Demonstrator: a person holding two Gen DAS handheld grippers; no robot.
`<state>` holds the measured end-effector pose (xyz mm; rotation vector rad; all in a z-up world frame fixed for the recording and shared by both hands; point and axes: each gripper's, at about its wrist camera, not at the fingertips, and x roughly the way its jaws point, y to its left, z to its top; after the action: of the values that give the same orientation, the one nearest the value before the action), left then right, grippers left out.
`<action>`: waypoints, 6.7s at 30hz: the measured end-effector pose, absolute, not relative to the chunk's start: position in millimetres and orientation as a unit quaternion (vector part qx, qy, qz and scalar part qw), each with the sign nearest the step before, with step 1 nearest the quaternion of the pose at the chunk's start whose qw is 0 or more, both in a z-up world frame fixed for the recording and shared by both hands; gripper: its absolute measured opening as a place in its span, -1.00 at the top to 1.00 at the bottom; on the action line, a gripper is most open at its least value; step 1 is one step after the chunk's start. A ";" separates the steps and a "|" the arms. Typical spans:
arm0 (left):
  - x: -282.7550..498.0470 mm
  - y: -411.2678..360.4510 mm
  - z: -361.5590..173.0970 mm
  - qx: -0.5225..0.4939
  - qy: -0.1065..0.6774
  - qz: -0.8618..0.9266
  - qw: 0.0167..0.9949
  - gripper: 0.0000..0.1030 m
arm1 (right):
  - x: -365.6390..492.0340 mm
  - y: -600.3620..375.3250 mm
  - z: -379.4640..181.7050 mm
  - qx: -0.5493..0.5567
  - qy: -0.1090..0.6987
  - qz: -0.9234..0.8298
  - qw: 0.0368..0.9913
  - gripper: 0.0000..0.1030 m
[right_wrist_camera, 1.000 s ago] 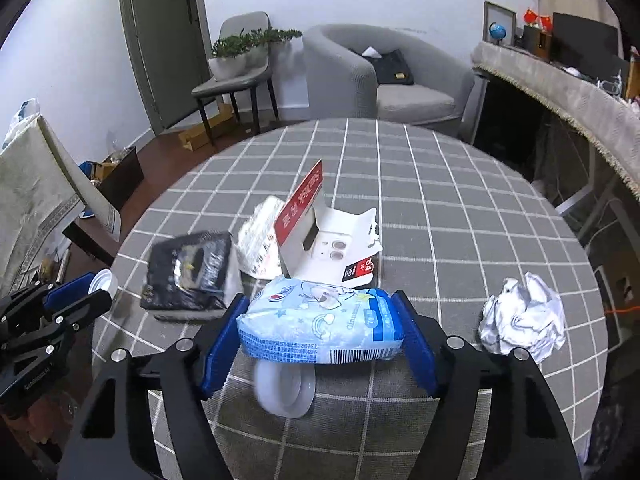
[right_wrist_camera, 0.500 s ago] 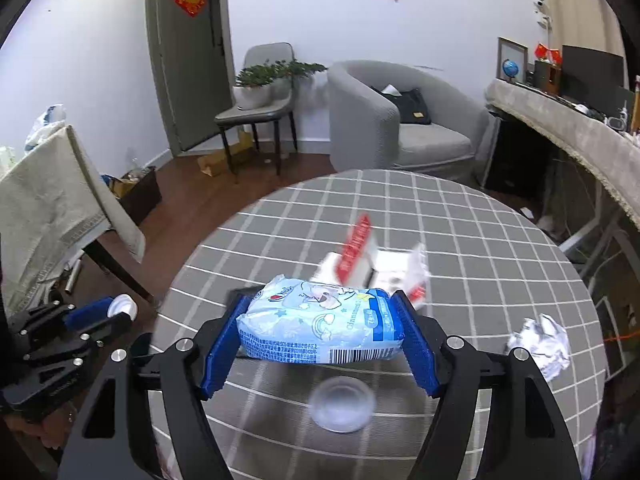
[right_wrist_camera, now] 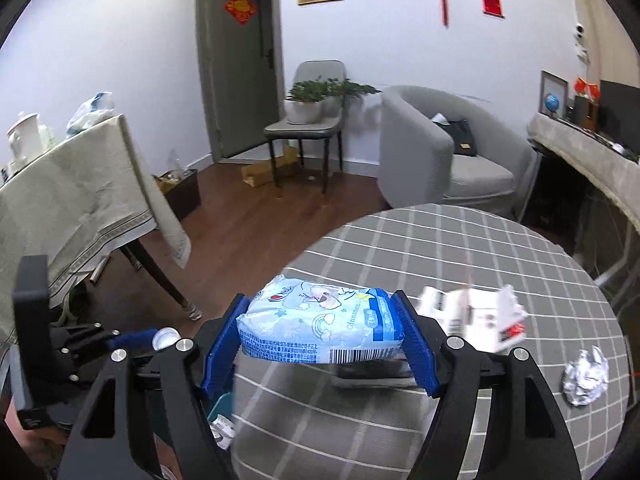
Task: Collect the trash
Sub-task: 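Carry the lid and snack bag with both tools over the teal bin, then open both tools to drop the lid and snack bag into the bin, then move both tools back over the table toward the remaining items, then grasp the black printed bag with the left tool while the right tool grasps the clear plastic cup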
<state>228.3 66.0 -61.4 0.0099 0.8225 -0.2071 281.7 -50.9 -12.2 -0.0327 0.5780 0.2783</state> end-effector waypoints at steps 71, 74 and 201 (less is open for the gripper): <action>169.9 229.2 -95.1 -0.069 0.428 -0.006 0.901 0.19 | 336.4 190.4 -227.9 -0.087 0.526 0.239 0.812 -0.42; 169.0 229.3 -84.3 -0.077 0.423 -0.006 0.903 0.26 | 337.3 193.7 -243.0 -0.087 0.540 0.238 0.802 -0.42; 279.8 -124.9 -46.0 -0.030 0.415 -0.078 0.906 -0.85 | 267.3 -219.9 -59.3 0.019 0.351 0.086 0.932 0.23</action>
<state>279.8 -124.9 -46.0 -0.0620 0.8572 -0.1618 267.3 -219.9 -59.3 0.0382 0.7181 0.1769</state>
